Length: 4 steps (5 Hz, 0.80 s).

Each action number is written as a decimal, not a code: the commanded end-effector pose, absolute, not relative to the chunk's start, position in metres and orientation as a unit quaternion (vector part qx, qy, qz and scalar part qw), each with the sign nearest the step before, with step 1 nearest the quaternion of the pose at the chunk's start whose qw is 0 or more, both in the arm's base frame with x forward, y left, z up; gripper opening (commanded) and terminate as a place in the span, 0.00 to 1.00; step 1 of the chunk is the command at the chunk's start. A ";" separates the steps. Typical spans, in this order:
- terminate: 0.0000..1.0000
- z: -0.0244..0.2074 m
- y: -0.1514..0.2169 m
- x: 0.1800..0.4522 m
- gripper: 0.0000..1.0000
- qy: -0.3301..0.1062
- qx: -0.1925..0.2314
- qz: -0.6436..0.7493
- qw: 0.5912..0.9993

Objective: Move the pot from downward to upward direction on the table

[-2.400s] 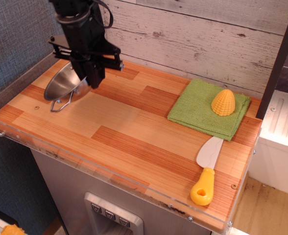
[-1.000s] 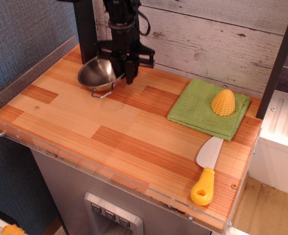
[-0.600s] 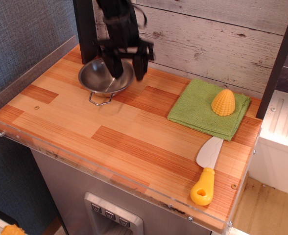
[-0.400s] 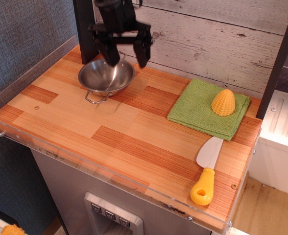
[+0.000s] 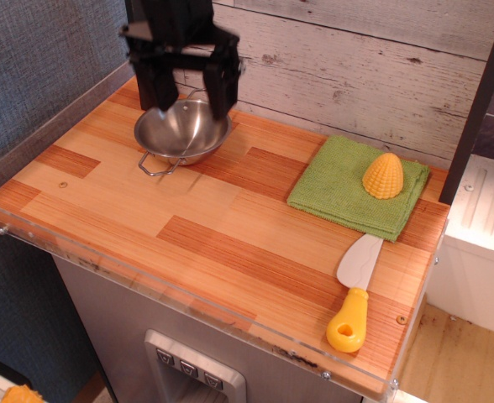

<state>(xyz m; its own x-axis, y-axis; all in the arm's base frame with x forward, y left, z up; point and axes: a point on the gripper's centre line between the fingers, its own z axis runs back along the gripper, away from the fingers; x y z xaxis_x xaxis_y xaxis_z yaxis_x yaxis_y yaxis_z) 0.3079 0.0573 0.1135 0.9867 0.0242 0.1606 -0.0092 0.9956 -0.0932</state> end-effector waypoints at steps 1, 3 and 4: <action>0.00 0.122 0.055 0.280 1.00 -0.065 -0.008 -0.018 0.998; 0.00 0.120 0.055 0.275 1.00 -0.049 -0.001 -0.032 0.998; 1.00 0.120 0.055 0.275 1.00 -0.049 -0.001 -0.032 0.998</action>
